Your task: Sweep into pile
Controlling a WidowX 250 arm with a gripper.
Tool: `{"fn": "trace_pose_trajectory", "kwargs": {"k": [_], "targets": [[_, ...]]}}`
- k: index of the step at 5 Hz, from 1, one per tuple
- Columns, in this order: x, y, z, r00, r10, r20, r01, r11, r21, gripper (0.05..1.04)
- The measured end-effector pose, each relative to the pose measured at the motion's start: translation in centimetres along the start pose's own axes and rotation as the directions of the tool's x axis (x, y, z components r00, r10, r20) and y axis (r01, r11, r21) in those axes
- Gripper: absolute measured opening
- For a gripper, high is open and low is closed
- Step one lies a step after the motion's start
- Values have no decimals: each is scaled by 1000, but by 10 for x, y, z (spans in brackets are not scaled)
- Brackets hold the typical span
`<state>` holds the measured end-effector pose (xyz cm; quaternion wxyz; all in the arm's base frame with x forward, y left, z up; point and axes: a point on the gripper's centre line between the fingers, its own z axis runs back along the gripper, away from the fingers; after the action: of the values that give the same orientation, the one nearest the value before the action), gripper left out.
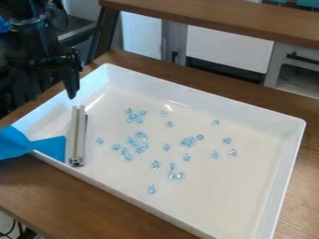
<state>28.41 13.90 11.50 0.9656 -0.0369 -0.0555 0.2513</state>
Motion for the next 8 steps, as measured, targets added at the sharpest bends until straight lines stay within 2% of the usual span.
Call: {"fn": "trace_pose_trajectory", "kwargs": {"k": [1, 2, 3, 4, 6, 8], "targets": [[-2, -1, -7, 1000, 2, -21, -2, 1000, -8, 999], [-1, -9, -15, 999, -45, 8, 45, 996, -73, 999], [-7, -8, -27, 999, -44, 24, 46, 996, -77, 999], [-9, -6, -35, 999, -31, 37, 34, 997, -71, 999], [-12, -10, -46, 997, -32, 64, 33, 999, -17, 999], [-14, -14, -64, 998, -47, 50, 46, 999, 16, 999]]}}
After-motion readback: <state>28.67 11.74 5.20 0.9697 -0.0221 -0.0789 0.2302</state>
